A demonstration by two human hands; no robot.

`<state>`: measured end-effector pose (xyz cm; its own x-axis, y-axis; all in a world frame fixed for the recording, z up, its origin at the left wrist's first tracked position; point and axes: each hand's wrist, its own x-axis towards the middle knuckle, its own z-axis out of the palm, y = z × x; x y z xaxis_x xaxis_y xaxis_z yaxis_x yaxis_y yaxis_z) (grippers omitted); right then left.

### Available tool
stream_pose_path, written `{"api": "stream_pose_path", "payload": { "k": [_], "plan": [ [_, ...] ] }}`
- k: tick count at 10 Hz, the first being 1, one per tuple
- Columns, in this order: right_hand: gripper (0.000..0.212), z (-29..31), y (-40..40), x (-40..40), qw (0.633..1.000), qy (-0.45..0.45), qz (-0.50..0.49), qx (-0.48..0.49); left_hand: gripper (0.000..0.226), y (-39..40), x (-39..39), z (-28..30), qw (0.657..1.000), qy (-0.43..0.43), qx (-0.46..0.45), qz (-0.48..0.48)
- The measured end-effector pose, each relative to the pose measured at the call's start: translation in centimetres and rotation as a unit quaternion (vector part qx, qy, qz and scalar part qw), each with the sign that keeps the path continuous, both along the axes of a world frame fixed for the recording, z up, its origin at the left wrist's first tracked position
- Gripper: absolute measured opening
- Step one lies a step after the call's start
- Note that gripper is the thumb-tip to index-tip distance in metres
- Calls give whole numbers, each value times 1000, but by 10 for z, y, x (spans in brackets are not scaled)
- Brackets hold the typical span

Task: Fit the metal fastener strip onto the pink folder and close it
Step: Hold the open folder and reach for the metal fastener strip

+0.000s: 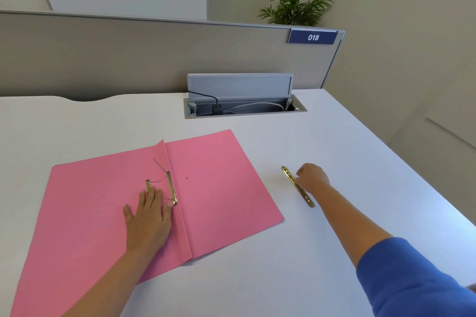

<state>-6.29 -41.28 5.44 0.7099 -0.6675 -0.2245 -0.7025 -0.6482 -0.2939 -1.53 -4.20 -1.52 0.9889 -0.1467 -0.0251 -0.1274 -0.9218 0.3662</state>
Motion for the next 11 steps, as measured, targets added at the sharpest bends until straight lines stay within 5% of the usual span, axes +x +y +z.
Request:
{"api": "stream_pose_path", "payload": {
  "k": [1,3,11],
  "plan": [
    [53,9,-12,9,984,41,172,-17,55,0,1,-1,1000,0,5,0],
    [95,26,-20,25,932,201,301,-30,54,2,2,-4,1000,-2,6,2],
    [88,26,-22,37,912,233,329,-78,54,-1,1,-6,1000,-5,8,5]
  ]
}}
